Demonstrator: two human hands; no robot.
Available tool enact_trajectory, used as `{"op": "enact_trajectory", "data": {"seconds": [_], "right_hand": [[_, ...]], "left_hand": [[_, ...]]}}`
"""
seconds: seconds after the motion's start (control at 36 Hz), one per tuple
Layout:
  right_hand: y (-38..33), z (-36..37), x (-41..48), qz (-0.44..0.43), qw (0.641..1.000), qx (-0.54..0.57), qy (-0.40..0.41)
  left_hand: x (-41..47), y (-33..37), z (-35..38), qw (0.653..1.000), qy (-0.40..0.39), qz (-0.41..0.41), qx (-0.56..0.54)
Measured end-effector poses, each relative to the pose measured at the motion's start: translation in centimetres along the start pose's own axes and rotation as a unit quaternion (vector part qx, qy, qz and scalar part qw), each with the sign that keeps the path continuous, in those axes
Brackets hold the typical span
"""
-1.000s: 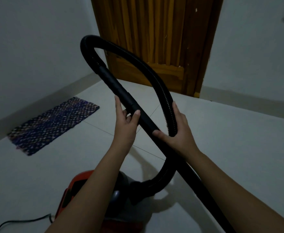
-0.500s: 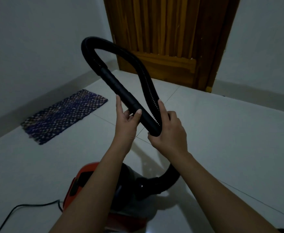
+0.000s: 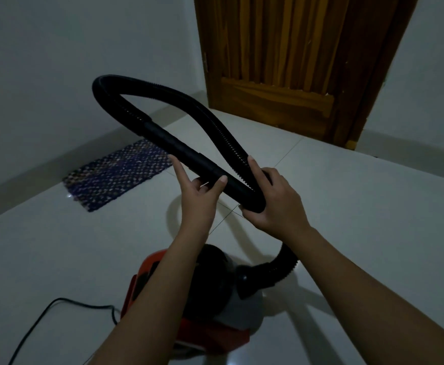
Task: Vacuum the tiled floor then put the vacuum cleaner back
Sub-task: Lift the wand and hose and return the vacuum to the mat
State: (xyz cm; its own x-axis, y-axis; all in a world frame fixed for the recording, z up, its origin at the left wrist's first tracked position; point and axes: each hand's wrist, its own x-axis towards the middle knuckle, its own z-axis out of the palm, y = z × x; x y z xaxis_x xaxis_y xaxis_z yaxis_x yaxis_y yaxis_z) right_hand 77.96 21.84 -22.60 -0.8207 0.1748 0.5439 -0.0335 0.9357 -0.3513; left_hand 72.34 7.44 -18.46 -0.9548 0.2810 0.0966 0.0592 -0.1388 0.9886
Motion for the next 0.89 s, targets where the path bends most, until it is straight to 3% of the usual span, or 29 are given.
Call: {"op": "enact_trajectory", "data": {"seconds": [0.22,0.56,0.89], "right_hand": [[-0.1,0.2,-0.2,-0.01,1.0,-0.023,0.004],[-3.2,1.2,0.5,0.052,0.991,-0.117,0.028],[-3.3,2.3,0.4,0.042,0.992,-0.118,-0.004]], "left_hand": [[0.0,0.2,-0.7,1.0,-0.014,0.001,-0.005],[0.1,0.8,-2.0,1.0,-0.013,0.027,-0.007],[0.7,0.3,-3.0,0.999,0.008,-0.034,0.0]]}}
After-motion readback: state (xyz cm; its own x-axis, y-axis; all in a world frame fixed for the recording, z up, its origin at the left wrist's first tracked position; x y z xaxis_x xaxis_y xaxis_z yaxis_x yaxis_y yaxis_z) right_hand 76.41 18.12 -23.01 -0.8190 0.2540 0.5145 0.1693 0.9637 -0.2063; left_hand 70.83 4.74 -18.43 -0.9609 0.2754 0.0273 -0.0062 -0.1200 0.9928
